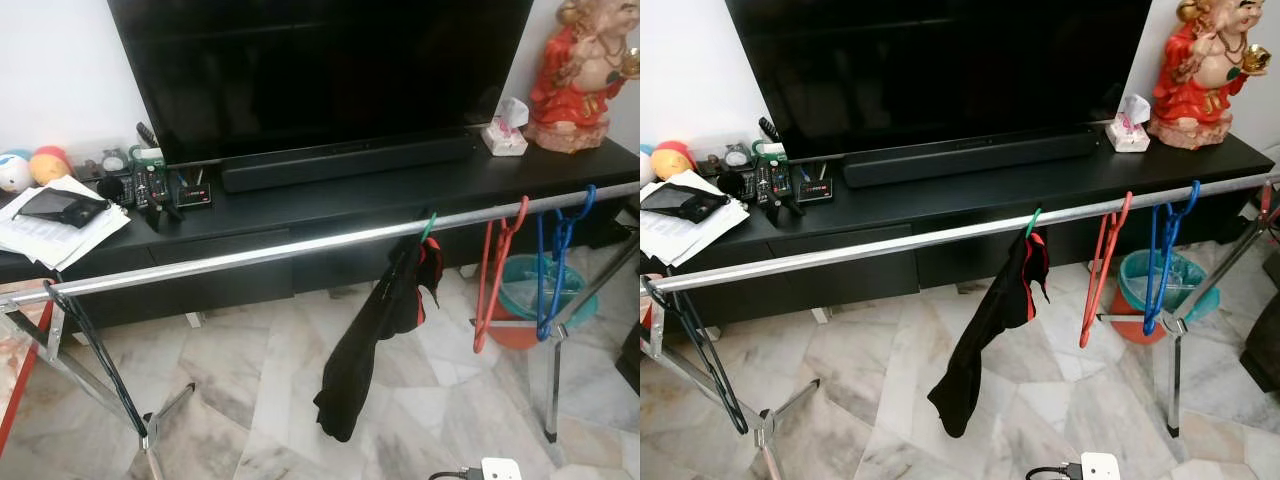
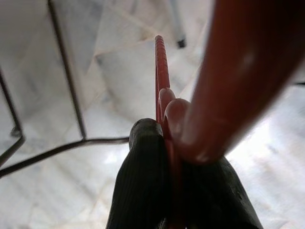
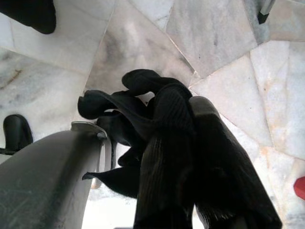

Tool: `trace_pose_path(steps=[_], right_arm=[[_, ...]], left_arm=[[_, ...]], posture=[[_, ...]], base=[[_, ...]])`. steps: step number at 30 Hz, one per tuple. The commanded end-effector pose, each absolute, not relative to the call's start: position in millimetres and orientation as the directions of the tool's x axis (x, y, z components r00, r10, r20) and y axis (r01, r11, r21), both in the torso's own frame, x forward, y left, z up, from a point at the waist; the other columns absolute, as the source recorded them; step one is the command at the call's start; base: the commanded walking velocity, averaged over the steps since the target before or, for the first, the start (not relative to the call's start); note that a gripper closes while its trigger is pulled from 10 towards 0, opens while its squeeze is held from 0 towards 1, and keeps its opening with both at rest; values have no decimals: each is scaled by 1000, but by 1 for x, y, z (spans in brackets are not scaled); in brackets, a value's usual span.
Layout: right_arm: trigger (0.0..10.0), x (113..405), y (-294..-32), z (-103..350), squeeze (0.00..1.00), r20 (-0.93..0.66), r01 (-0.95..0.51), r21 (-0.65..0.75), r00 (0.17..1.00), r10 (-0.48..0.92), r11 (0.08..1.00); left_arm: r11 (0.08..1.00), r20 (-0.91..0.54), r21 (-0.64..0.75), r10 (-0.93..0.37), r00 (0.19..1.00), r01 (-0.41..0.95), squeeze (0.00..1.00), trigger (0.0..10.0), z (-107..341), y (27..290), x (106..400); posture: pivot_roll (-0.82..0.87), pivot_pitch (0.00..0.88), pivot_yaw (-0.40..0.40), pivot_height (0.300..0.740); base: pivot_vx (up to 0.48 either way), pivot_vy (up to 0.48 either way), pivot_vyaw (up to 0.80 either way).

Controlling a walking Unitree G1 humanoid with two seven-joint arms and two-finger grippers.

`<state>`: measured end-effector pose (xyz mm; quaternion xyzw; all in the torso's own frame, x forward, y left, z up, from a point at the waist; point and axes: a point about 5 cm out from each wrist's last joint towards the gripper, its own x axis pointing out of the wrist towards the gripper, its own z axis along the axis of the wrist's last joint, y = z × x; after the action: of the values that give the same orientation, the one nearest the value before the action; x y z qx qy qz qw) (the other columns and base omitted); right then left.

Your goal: Hang hanger

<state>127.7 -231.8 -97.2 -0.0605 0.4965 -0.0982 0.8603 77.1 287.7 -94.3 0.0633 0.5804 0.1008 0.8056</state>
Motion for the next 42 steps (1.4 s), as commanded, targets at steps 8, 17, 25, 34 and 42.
trace_pose_path(steps=[8, 17, 25, 34, 42], right_arm=[[10000, 124, -231, -99, 0, -853, 94, -210, 469, -230, 973], [10000, 125, -230, -99, 0, -854, 97, -206, 468, -227, 974], [10000, 125, -230, -99, 0, -853, 115, -196, 470, -227, 974], [10000, 125, -231, -99, 0, -854, 123, -194, 467, -229, 973], [10000, 125, -230, -99, 0, -853, 129, -191, 469, -230, 973]], left_arm=[[971, -925, 232, 240, 294, -63, 0, 10000, -93, 285, 90], [970, -922, 239, 244, 300, -52, 0, 10000, -90, 288, 98], [972, -921, 231, 234, 311, -48, 0, 10000, -91, 284, 101], [977, -922, 211, 206, 327, -22, 0, 10000, -91, 279, 107], [978, -922, 206, 200, 332, -18, 0, 10000, -91, 278, 108]], posture=[[78, 0, 9, 732], [77, 0, 10, 732], [81, 0, 4, 732], [83, 0, 1, 732], [84, 0, 3, 732]], base=[[0, 0, 781], [0, 0, 735], [0, 0, 0], [0, 0, 0], [0, 0, 0]])
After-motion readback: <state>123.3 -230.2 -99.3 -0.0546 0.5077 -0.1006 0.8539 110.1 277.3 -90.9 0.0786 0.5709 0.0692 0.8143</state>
